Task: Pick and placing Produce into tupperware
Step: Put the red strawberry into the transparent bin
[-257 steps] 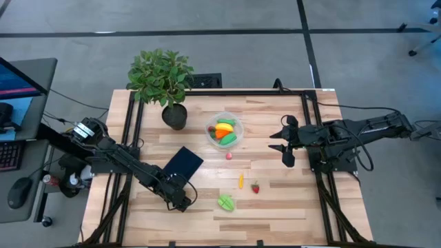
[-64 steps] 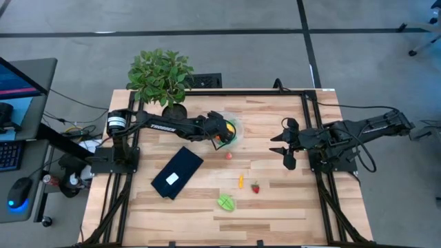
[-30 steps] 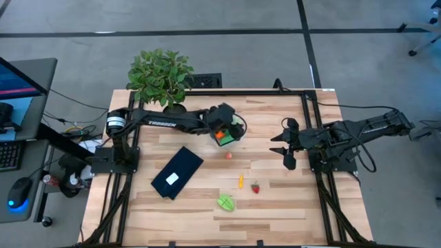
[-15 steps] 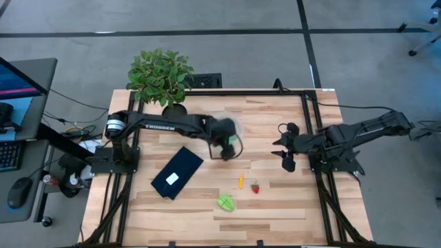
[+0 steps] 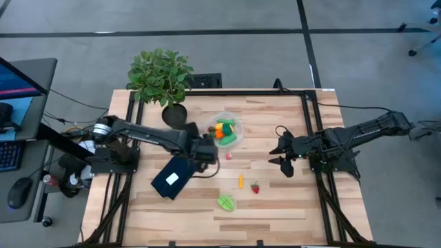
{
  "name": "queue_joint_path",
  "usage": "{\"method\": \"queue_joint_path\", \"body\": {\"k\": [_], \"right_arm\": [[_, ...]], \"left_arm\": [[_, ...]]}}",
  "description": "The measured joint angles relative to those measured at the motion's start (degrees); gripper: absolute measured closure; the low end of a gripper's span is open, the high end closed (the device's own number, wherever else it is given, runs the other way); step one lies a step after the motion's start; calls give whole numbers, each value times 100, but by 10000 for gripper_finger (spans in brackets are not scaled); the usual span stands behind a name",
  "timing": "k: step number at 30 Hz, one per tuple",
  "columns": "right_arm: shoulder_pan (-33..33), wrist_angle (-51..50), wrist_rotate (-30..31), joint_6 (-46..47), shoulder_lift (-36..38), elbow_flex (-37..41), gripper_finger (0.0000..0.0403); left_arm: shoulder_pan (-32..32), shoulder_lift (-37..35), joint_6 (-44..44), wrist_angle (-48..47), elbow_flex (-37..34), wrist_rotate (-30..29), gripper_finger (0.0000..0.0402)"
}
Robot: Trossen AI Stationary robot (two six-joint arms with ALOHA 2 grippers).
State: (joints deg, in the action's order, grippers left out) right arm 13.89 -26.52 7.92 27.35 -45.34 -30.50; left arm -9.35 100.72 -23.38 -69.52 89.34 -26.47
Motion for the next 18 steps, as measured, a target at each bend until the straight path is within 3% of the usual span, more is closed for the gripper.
{"method": "queue_joint_path", "body": {"k": [3,7,13,18], "right_arm": [[116,77,-373,332,-51,0,230],[587,549,-418,827,-165,1,230],[1427,934,474,1800,-545,-5,232],[1839,995,711,2684,-1002,0,237]], "left_arm": [[-168,-350,-205,-430,-285,-665,91],[-305,-912,-635,-681,-882,-1162,91],[-405,-1571,-1510,-1140,-1611,-1797,91],[-324,-1791,-2217,-1556,-1892,-1921,91]]}}
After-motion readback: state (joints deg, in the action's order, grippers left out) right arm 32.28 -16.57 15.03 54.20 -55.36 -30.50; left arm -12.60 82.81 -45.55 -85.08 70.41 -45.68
